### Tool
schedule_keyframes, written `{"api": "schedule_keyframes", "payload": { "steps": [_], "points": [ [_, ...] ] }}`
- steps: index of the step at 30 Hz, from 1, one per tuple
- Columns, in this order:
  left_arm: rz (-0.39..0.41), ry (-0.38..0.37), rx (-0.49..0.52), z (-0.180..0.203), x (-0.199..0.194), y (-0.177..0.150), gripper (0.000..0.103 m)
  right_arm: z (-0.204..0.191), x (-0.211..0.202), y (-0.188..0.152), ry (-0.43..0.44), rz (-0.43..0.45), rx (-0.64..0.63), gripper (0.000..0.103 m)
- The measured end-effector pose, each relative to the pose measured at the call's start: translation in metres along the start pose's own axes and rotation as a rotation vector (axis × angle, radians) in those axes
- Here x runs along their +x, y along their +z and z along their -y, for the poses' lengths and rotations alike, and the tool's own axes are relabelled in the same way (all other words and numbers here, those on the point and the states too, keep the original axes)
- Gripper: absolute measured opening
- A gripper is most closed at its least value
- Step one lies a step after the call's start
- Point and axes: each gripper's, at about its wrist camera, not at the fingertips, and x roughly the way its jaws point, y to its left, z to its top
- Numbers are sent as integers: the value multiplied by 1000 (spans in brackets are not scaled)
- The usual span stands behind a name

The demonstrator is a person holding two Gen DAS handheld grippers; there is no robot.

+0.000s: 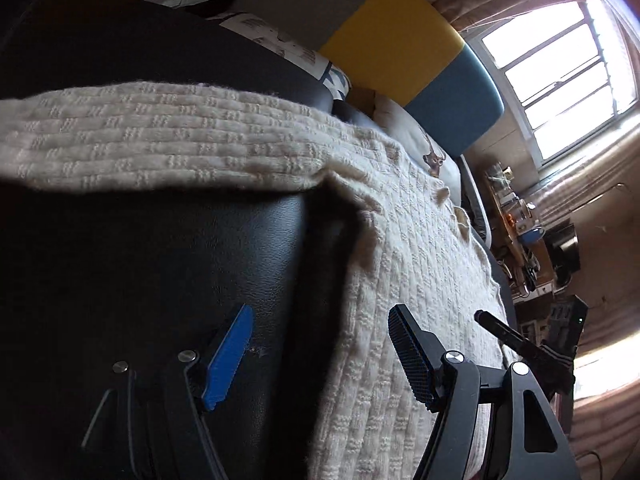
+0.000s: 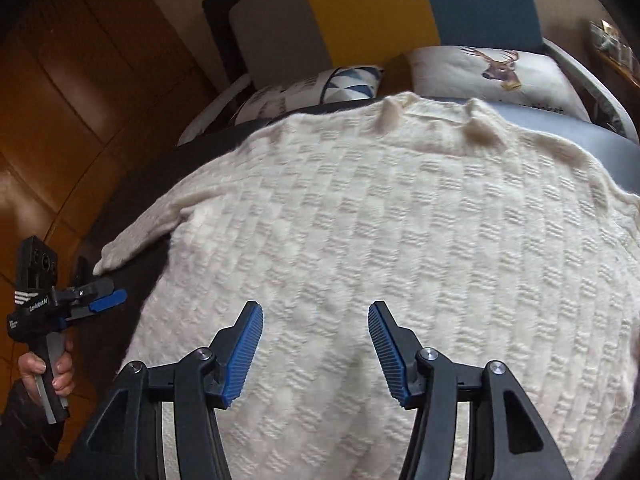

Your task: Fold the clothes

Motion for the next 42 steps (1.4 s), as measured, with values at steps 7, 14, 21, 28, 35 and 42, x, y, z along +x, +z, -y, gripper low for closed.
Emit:
{"api": "schedule_keyframes", "payload": {
  "steps": [7, 14, 21, 28, 35, 42],
  "points": [
    [-47, -39, 123, 40, 57, 35, 71, -16, 13, -14, -81, -58, -48, 56],
    [-28, 82, 132, 42, 75, 34, 48, -2, 13, -33, -147, -51, -125, 57],
    [184, 155, -126, -68, -44, 25, 57, -11, 14, -19, -157, -60, -95, 62],
    [325, 414, -273, -187, -145, 48, 65, -61, 33, 26, -59, -35, -158, 62],
    [222, 473, -163, -216, -123, 79, 70, -118, 72, 65, 11, -58, -251, 62],
    [191, 492, -20, -208, -100, 86, 43, -135, 99, 98, -64, -68, -340, 62]
  ]
}}
